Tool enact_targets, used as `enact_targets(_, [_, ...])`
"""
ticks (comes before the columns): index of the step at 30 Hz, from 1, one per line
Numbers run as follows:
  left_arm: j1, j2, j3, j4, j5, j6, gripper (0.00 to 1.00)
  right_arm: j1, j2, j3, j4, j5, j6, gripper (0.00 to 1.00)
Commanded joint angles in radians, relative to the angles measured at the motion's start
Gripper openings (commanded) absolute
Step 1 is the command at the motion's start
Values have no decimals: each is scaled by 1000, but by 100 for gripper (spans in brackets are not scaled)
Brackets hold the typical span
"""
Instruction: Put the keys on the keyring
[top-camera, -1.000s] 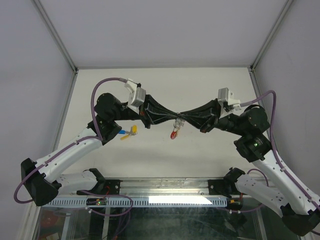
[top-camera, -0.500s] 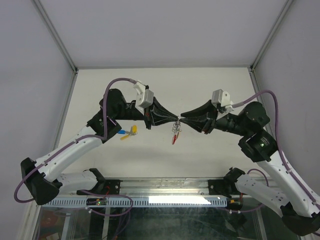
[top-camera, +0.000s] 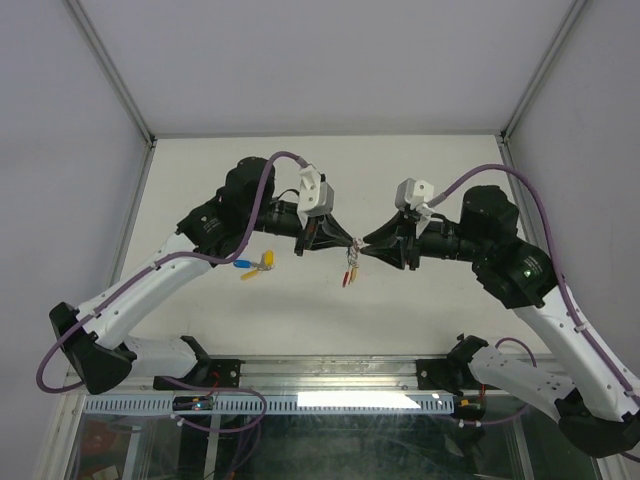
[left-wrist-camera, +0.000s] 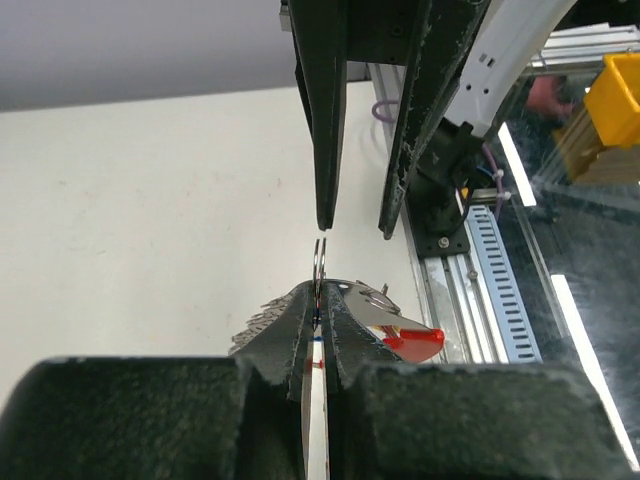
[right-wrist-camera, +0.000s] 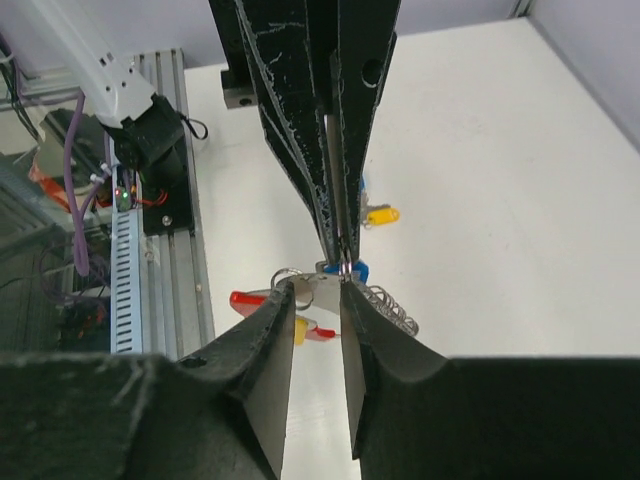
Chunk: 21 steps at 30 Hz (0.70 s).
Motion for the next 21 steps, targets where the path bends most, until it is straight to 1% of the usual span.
enact_targets(1, [-7, 23, 99, -187, -21, 146, 0, 1, 13, 43, -55, -18, -30, 28])
enact_targets(9, [-73, 75, 205, -415, -165, 271, 0, 1, 32, 11, -30, -46, -13, 28])
enact_targets(15, [-120, 87, 232, -465, -229, 291, 0, 2, 41, -33, 14, -75, -10, 28])
enact_targets(21, [-132, 88, 240, -468, -237, 291, 0, 3, 49, -67, 35, -130, -9, 28])
